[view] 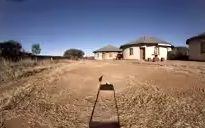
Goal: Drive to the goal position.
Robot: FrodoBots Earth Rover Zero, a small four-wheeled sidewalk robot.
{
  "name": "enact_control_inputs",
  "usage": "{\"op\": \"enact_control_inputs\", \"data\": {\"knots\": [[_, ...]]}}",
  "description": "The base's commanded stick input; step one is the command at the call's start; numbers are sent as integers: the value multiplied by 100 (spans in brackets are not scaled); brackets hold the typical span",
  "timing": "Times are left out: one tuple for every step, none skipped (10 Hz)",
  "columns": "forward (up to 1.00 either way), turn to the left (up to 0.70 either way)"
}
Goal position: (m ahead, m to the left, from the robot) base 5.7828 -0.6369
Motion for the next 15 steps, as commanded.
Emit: {"op": "enact_control_inputs", "data": {"knots": [[50,0],[50,0],[50,0],[50,0],[50,0],[50,0],[50,0],[50,0],[50,0],[50,0],[50,0],[50,0],[50,0],[50,0],[50,0]]}}
